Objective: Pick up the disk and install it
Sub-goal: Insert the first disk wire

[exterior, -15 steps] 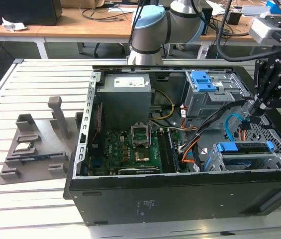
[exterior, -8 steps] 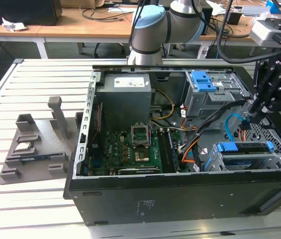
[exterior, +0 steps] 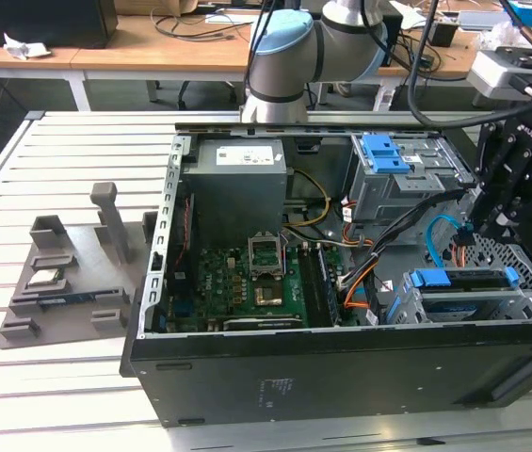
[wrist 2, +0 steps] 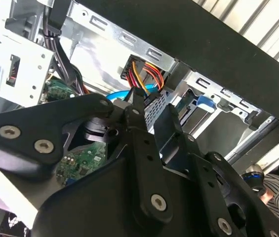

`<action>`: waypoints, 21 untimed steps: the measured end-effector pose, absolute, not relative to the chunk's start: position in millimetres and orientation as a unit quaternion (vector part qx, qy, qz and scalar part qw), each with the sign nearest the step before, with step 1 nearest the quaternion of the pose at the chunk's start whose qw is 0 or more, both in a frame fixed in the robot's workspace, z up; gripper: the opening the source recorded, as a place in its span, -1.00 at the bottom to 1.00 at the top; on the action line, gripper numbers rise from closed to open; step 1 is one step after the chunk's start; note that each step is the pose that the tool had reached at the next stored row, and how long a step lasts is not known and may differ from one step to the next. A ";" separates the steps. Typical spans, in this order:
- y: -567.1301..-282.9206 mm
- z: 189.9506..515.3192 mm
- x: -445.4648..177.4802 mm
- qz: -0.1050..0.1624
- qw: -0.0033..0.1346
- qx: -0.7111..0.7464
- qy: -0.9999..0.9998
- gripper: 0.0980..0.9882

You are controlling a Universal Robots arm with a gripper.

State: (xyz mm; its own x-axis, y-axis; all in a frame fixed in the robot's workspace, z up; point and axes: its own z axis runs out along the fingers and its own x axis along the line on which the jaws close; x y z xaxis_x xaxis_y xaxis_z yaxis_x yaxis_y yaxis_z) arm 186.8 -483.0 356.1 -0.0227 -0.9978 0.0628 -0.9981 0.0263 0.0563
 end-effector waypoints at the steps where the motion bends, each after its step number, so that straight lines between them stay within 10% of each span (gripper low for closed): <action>1: -483.0 355.3 186.8 0.003 0.043 0.698 -0.715 -0.41; 5: -483.0 355.1 186.8 0.005 0.045 0.698 -0.715 -0.44; 8: -483.0 355.1 186.8 0.006 0.046 0.698 -0.715 -0.84; 21: -500.7 353.9 181.0 0.008 0.048 0.698 -0.715 -0.84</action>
State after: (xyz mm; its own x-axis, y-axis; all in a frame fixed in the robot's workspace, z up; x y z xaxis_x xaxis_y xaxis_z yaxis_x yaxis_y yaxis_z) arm 181.0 -500.7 353.9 -0.0219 -0.9966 0.0793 -0.9981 0.0264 0.0557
